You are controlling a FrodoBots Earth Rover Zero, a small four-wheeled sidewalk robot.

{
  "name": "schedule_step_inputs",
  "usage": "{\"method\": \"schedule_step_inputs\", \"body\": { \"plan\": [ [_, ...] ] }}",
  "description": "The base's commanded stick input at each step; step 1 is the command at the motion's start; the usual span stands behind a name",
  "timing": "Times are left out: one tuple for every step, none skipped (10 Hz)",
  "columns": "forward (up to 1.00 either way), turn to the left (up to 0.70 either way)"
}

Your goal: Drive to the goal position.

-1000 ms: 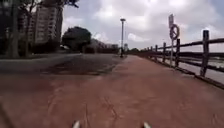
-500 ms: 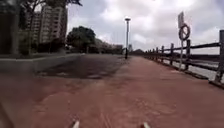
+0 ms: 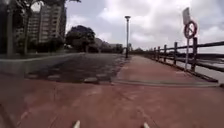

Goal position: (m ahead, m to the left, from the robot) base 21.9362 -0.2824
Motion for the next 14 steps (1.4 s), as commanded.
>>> {"method": "schedule_step_inputs", "body": {
  "plan": [
    [0.85, 0.04],
    [0.85, 0.11],
    [0.85, 0.11],
    [0.85, 0.11],
    [0.85, 0.11],
    [0.85, 0.11],
    [0.85, 0.11],
    [0.85, 0.11],
    [0.85, 0.11],
    [0.85, 0.11],
    [0.85, 0.11],
    [0.85, 0.11],
    [0.85, 0.11],
    [0.85, 0.11]
  ]
}}
